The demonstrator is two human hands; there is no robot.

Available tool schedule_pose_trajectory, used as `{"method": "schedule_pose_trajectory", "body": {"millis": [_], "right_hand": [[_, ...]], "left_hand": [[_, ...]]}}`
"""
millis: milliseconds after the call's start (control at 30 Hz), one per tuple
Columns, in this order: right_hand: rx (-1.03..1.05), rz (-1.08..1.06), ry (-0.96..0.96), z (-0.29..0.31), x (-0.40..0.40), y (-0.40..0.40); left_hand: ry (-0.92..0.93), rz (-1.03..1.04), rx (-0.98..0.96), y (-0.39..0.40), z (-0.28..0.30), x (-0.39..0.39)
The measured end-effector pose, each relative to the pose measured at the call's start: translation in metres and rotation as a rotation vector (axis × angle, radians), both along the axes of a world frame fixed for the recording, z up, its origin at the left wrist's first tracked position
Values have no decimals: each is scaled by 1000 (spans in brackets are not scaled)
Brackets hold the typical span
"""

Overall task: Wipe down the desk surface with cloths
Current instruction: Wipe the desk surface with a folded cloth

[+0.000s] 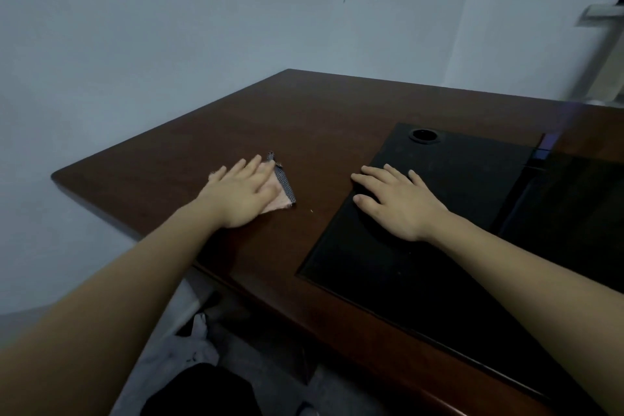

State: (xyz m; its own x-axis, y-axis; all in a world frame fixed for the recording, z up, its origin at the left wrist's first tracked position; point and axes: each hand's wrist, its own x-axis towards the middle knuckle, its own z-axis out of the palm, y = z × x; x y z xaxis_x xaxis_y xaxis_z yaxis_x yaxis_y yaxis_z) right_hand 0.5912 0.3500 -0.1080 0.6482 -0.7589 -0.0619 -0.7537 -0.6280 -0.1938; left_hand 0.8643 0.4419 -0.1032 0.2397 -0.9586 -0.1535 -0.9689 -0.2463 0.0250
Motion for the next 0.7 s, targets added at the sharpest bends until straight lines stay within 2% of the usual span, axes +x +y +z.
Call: {"method": "schedule_pose_trajectory", "body": {"millis": [100,267,400,500,700], "right_hand": [[6,3,7,0,1,-1],[7,1,14,1,1,-1],[-8,-2,13,0,2,0],[-4,1,9,0,1,0],[0,-4,-4,-1,1,1]], "left_hand": [[17,-48,-10,2,2,-26],[15,-281,-21,43,2,-79],[47,-363,-63,79,-5,-87],[25,-337,-35,75,-2,-64],[1,-60,-4,26,0,-15]]}}
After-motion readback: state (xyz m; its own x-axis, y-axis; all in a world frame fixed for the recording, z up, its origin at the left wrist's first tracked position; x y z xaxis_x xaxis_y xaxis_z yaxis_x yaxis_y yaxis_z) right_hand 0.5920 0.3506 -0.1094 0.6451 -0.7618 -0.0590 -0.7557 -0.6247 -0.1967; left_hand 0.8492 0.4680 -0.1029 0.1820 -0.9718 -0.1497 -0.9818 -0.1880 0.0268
